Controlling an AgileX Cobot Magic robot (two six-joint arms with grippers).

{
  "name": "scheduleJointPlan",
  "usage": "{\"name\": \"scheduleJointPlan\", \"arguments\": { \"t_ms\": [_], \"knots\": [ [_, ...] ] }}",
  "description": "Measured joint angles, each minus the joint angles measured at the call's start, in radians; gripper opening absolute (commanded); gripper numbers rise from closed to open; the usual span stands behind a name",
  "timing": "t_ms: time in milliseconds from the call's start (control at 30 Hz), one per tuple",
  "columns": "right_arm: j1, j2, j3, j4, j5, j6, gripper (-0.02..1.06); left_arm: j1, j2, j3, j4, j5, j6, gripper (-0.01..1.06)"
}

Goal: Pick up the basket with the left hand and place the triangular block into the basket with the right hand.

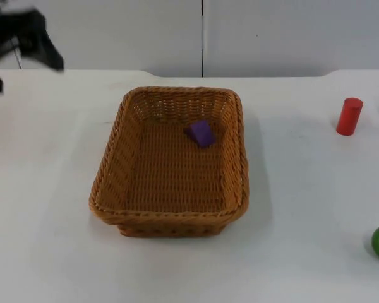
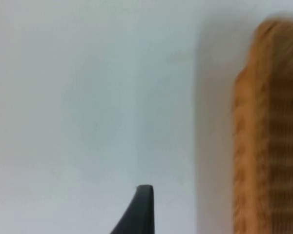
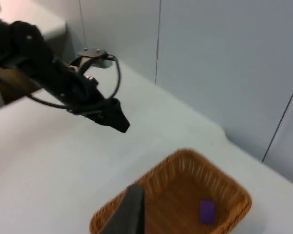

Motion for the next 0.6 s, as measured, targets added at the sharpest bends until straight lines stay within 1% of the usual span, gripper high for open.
{"name": "scheduleJointPlan", "arguments": {
  "t_ms": [33, 100, 133, 167, 233, 300, 333, 400, 500, 533, 600],
  "knots": [
    [0.0, -0.018, 0.0, -0.002, -0.002, 0.0, 0.89, 0.0, -0.094, 0.0, 0.015, 0.009, 0.0, 0.88],
    [0.0, -0.072, 0.004, -0.006, -0.011, 0.0, 0.89, -0.006, -0.21, 0.0, 0.03, 0.024, 0.0, 0.88],
    [0.0, -0.072, 0.004, -0.006, -0.011, 0.0, 0.89, -0.006, -0.21, 0.0, 0.03, 0.024, 0.0, 0.88],
    [0.0, -0.095, 0.018, -0.006, -0.016, 0.0, 0.89, -0.01, -0.27, 0.0, 0.037, 0.034, 0.0, 0.88],
    [0.0, -0.141, 0.062, -0.006, -0.027, 0.0, 0.89, -0.016, -0.376, 0.0, 0.046, 0.064, 0.0, 0.88],
    [0.0, -0.198, 0.143, -0.006, -0.048, 0.0, 0.89, -0.019, -0.482, 0.017, 0.048, 0.078, 0.0, 0.88],
    [0.0, -0.198, 0.143, -0.006, -0.048, 0.0, 0.89, -0.019, -0.482, 0.017, 0.048, 0.078, 0.0, 0.88],
    [0.0, -0.256, 0.224, -0.006, -0.069, 0.0, 0.89, -0.019, -0.579, 0.064, 0.05, 0.08, 0.0, 0.88],
    [0.0, -0.353, 0.369, -0.006, -0.101, 0.008, 0.89, -0.019, -0.72, 0.176, 0.052, 0.084, 0.004, 0.88],
    [0.0, -0.353, 0.369, -0.006, -0.101, 0.008, 0.89, -0.019, -0.72, 0.176, 0.052, 0.084, 0.004, 0.88],
    [0.0, -0.422, 0.446, -0.006, -0.105, 0.016, 0.89, -0.019, -0.828, 0.251, 0.054, 0.094, 0.026, 0.88]
  ]
}}
